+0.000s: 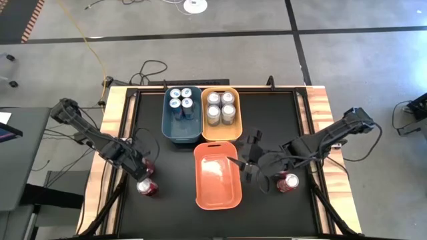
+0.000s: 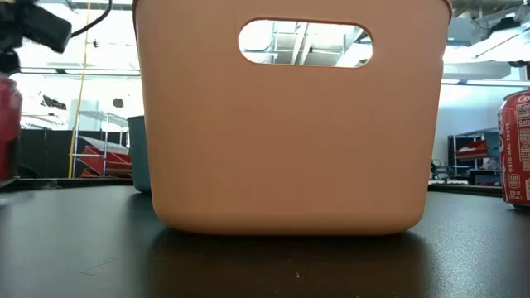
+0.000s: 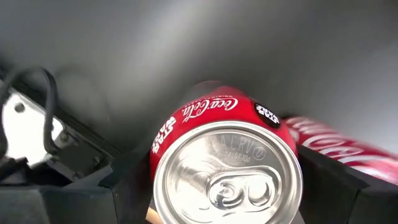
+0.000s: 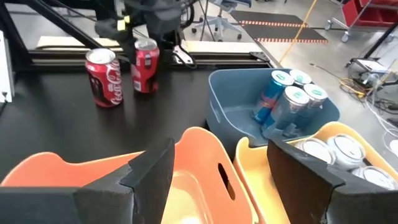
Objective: Sort soda cans
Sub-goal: Put the red soda can into the orange bin
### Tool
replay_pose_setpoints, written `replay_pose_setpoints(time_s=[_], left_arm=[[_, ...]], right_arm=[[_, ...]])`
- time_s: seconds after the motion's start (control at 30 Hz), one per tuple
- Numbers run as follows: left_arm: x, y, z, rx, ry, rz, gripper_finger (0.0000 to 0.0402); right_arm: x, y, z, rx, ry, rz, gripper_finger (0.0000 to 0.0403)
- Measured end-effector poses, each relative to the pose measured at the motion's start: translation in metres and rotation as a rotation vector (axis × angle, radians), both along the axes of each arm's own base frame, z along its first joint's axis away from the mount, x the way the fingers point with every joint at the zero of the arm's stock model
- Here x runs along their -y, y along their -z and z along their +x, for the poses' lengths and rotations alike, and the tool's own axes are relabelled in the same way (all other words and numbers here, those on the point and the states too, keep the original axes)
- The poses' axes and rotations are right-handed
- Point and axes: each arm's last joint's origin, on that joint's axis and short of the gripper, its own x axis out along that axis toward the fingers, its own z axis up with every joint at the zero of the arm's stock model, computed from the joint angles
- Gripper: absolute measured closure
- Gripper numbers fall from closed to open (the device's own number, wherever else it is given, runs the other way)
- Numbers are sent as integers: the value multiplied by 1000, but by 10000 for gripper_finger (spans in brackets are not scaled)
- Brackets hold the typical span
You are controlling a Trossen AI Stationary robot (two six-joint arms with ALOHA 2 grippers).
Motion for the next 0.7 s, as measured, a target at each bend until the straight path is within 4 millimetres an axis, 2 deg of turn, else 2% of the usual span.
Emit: replay_pose_setpoints(time_s=[0.3, 0.43, 0.57, 0.7], left_arm=[[-11, -51, 14, 174, 26, 50, 101], [-17, -76, 23, 247, 106, 86, 101], [-26, -105, 44, 328, 173, 210, 101], [-33, -128, 78, 390, 271, 300, 101]], right_arm=[[-2, 1, -1, -4, 6, -10, 128], [-1, 1, -1, -1, 18, -15, 128], [1, 1, 0, 0, 26, -15, 128], [2, 1, 0, -1, 31, -17, 128]])
